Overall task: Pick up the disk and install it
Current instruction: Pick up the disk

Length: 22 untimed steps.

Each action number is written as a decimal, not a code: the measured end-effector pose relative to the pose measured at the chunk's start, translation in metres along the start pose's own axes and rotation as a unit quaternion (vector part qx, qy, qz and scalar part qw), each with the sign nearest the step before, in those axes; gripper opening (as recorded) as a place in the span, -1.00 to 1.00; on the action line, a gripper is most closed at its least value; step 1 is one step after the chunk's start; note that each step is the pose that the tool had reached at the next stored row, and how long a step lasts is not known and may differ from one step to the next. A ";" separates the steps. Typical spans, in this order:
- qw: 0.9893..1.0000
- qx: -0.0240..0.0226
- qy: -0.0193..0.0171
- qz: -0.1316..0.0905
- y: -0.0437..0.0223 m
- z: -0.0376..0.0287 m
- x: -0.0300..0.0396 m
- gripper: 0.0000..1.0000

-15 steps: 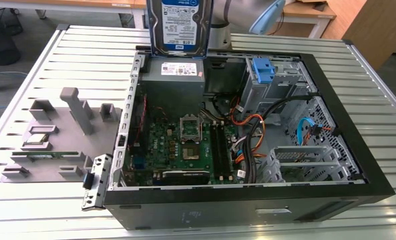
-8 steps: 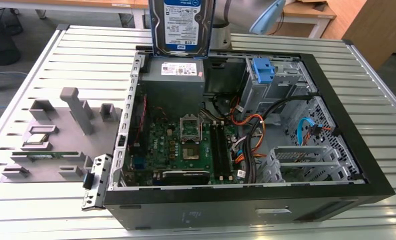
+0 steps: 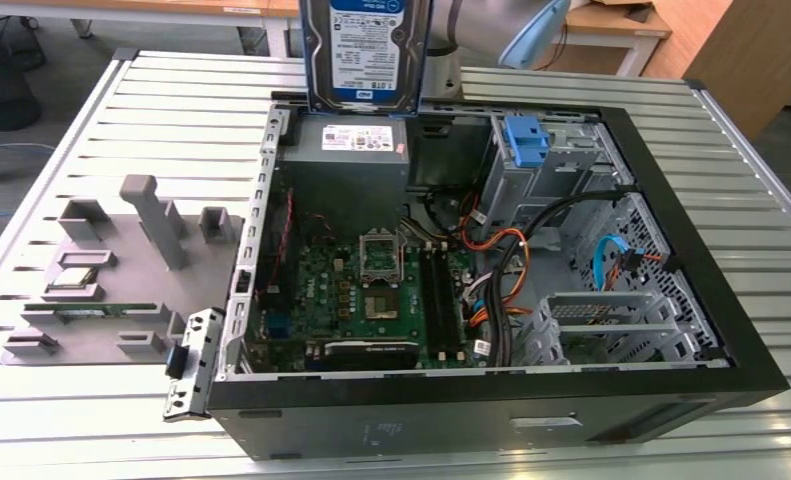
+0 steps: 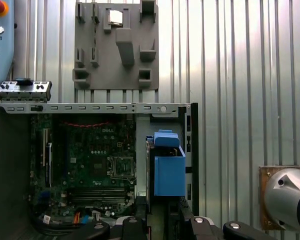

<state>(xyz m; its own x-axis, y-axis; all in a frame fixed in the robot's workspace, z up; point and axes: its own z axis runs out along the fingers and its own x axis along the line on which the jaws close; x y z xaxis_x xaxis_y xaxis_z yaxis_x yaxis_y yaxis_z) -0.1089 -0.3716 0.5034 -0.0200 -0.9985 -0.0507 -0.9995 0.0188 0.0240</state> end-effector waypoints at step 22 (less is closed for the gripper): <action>1.000 0.000 0.000 0.000 -0.0087 -0.0002 -0.0002 -0.31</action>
<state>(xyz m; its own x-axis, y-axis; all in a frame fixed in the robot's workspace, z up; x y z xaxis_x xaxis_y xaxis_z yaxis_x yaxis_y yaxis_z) -0.1002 -0.3715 0.5034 -0.0200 -0.9985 -0.0507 -0.9995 0.0188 0.0240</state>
